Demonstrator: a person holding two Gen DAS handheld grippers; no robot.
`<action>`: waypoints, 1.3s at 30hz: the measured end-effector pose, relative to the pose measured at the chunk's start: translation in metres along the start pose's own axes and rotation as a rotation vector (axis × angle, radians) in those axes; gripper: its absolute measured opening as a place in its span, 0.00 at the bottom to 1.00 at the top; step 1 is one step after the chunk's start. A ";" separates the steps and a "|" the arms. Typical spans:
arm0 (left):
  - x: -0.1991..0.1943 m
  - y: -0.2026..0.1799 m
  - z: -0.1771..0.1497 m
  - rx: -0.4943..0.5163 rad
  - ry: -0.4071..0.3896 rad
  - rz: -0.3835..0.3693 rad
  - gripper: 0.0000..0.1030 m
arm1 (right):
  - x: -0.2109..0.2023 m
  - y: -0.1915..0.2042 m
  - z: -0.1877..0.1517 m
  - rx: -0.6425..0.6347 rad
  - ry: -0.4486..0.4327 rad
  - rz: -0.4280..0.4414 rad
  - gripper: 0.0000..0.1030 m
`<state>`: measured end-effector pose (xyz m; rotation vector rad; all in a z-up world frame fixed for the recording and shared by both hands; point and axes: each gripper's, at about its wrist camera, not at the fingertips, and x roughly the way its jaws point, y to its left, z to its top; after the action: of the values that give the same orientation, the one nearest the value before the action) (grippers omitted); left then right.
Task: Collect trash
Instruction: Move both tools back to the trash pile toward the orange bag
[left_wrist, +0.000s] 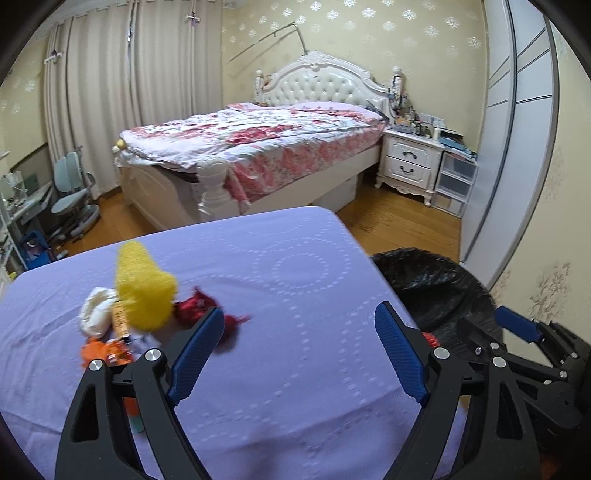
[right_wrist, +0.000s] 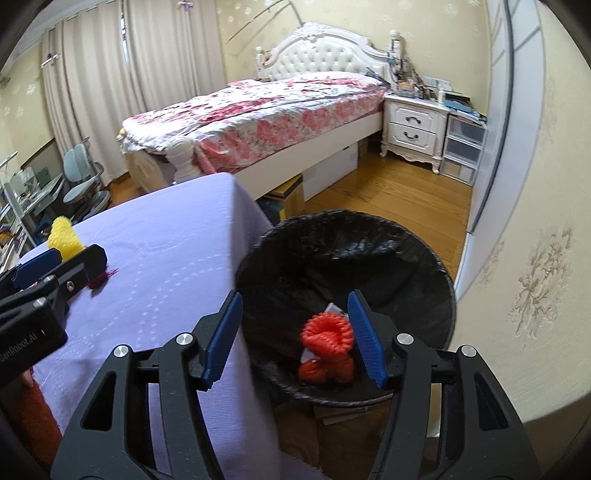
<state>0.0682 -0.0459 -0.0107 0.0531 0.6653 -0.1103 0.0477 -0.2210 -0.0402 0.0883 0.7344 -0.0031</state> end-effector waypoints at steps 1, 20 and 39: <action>-0.002 0.004 -0.003 -0.001 -0.002 0.017 0.81 | -0.002 0.008 0.000 -0.015 0.000 0.011 0.56; -0.017 0.115 -0.040 -0.187 0.049 0.145 0.62 | -0.001 0.115 -0.016 -0.193 0.045 0.149 0.56; -0.029 0.134 -0.059 -0.221 0.068 0.045 0.15 | 0.000 0.153 -0.025 -0.262 0.068 0.190 0.56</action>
<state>0.0252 0.0947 -0.0371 -0.1415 0.7399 0.0085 0.0368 -0.0662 -0.0465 -0.0929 0.7866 0.2784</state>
